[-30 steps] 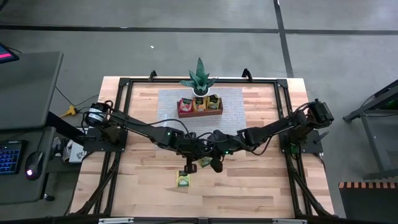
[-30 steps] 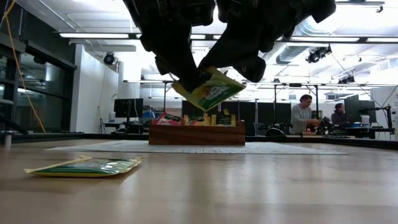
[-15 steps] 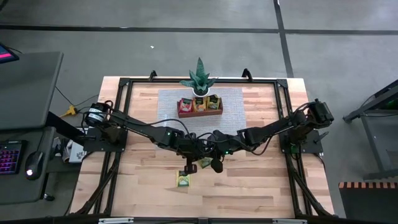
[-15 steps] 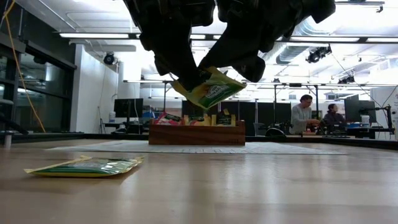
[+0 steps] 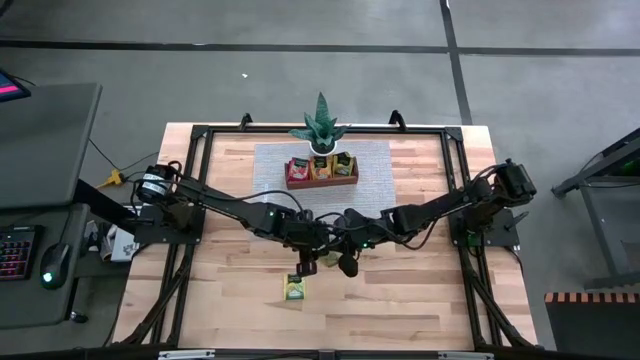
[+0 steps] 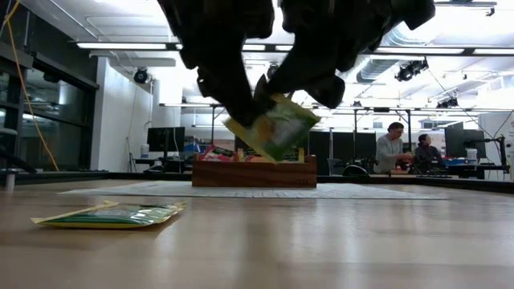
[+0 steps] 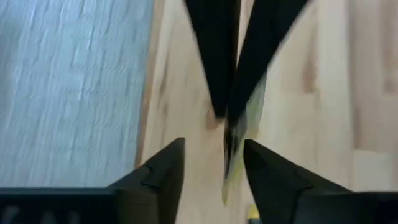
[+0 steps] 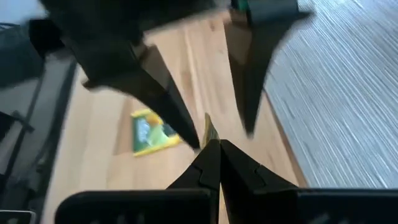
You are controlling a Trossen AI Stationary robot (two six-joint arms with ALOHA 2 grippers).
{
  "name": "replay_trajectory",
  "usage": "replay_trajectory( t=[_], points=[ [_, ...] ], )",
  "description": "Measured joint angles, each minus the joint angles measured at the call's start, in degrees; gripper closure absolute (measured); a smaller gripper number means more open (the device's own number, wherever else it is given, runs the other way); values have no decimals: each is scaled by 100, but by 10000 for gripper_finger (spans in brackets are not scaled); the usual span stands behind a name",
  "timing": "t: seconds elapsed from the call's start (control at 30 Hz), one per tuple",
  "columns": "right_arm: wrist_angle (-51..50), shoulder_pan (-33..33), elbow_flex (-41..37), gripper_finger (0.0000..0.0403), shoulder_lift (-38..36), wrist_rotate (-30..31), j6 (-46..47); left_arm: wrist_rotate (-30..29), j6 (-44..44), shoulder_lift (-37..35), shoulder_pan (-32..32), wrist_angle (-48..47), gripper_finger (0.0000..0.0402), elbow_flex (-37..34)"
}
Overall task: Pick & Place Tea
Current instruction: Put the yellow tea bag into the right section of the wooden organizer
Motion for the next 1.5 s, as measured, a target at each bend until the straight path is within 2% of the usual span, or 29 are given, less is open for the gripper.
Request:
replay_trajectory(
  t=[0.2, 0.3, 0.47, 0.73, 0.87, 0.97, 1.03, 1.2, 1.37, 1.5],
  points=[
    [-521, -4, -2, 403, 2, 223, 122, -510, -148, -213, 0, -1035, 197, 12],
    [-574, -4, -2, 403, 1, 482, 118, -855, -227, -393, -4, -1594, 193, -1],
    [-689, -131, -7, 403, -133, 1019, 71, -1352, -414, -845, -4, -1812, 193, -182],
    [-1024, -673, -11, 403, -980, 1472, -484, -1630, -614, -2189, 0, -1080, 192, -1334],
    [-813, -1163, -189, 403, -1396, 1325, -817, -1603, -866, -3018, 0, -151, 192, -2243],
    [-70, -1557, -701, 403, -1678, 967, -991, -1481, -1072, -3585, -2, 538, 192, -2942],
    [867, -1794, -1174, 403, -1819, 736, -1108, -1363, -1160, -3912, -2, 881, 192, -3311],
    [2482, -2447, -2211, 403, -1945, 420, -1019, -971, -1195, -4423, -1, 1639, 192, -3922],
    [2946, -3057, -2691, 403, -1881, 98, -871, -713, -1200, -4690, -2, 2359, 192, -4247],
    [3040, -3533, -2682, 403, -1803, -201, -1054, -579, -1226, -4743, 0, 2653, 192, -4365]
  ],
)
